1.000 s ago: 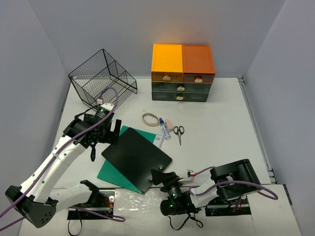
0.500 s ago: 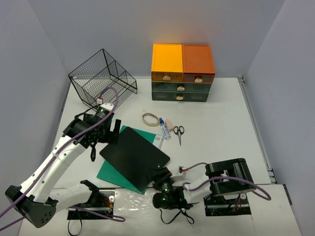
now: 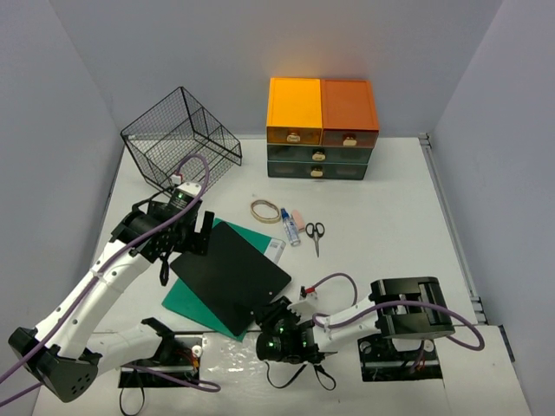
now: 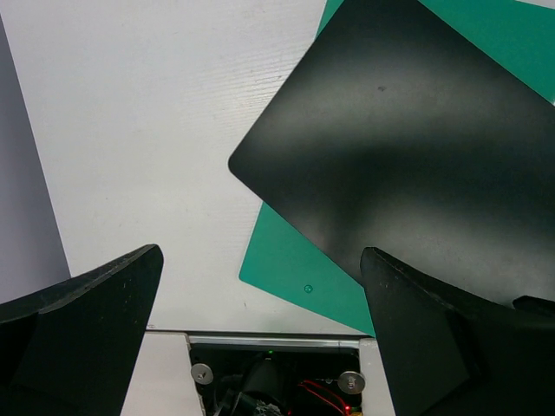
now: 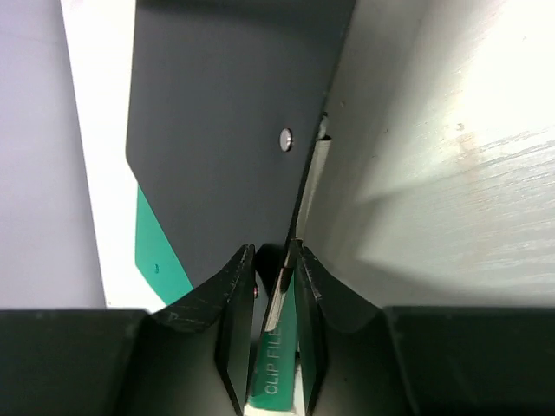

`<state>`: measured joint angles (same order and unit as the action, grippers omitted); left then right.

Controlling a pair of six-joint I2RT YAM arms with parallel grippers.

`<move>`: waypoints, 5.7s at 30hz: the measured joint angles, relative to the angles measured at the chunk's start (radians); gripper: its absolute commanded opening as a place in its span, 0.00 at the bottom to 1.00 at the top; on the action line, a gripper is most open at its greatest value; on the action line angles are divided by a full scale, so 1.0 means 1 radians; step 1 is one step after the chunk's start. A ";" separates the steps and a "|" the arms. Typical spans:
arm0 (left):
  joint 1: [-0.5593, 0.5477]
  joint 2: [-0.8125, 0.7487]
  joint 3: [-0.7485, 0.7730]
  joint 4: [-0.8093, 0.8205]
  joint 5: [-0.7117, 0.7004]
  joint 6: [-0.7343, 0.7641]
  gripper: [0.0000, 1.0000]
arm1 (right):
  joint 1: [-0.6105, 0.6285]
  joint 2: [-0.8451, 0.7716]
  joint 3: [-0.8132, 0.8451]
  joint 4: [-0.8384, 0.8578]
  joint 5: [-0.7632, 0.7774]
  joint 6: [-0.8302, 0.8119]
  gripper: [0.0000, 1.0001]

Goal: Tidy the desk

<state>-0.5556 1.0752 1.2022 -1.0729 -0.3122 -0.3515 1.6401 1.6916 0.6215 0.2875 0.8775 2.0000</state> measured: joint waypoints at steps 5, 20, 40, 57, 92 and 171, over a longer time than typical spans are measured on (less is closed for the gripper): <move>0.000 -0.003 0.000 0.000 0.000 0.000 0.97 | 0.003 -0.030 0.053 -0.072 0.014 0.017 0.00; 0.000 -0.016 0.055 -0.012 -0.056 -0.002 0.97 | -0.016 -0.073 0.466 -0.390 0.111 -0.271 0.00; -0.001 -0.140 0.229 0.033 -0.217 0.028 0.97 | -0.437 0.031 1.121 -0.606 -0.106 -0.863 0.00; -0.001 -0.248 0.237 0.128 -0.201 0.053 0.96 | -0.711 0.156 1.525 -0.676 -0.466 -0.968 0.00; -0.003 -0.288 0.238 0.064 -0.190 0.029 0.97 | -0.817 0.389 1.481 -0.101 -0.643 -0.652 0.00; -0.054 -0.303 0.326 0.012 -0.228 0.029 0.97 | -0.822 0.697 1.664 0.027 -0.677 -0.648 0.00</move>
<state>-0.6094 0.7723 1.5280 -1.0611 -0.5403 -0.3221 0.8179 2.3882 2.2850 0.3142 0.2000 1.3519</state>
